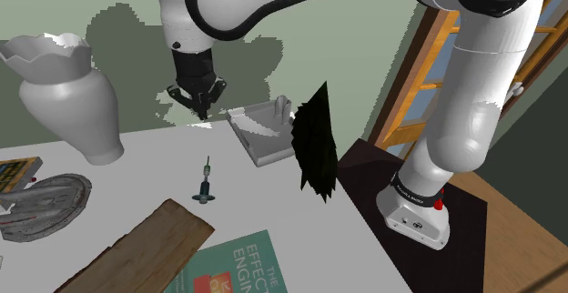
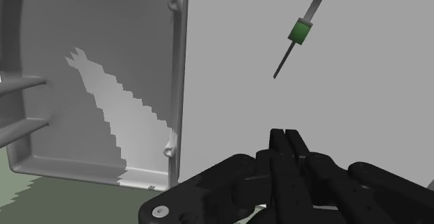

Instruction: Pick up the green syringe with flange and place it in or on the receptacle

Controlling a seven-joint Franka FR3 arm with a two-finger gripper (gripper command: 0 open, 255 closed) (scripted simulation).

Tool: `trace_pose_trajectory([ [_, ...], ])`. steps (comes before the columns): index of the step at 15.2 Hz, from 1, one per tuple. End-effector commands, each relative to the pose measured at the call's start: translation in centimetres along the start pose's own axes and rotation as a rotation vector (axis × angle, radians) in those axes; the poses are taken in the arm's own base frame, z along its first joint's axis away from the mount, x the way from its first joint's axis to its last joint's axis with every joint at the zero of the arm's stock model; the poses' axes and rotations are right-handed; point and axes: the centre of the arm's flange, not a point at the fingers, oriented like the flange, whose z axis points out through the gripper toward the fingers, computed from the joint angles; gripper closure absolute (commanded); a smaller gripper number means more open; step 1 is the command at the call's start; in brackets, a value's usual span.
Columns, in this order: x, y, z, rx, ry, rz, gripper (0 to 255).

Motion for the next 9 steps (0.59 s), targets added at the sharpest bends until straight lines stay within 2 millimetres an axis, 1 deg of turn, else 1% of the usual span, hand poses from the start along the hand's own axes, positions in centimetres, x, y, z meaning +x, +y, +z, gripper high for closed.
trace_pose_trajectory([
  [1,0.0,0.0,0.0,0.000,0.000,0.000,255],
  [4,0.0,0.0,0.0,0.000,0.000,0.000,255],
  [5,0.0,0.0,0.0,0.000,0.000,0.000,0],
  [9,-3.0,-1.3,3.9,-0.014,-0.025,0.183,0],
])
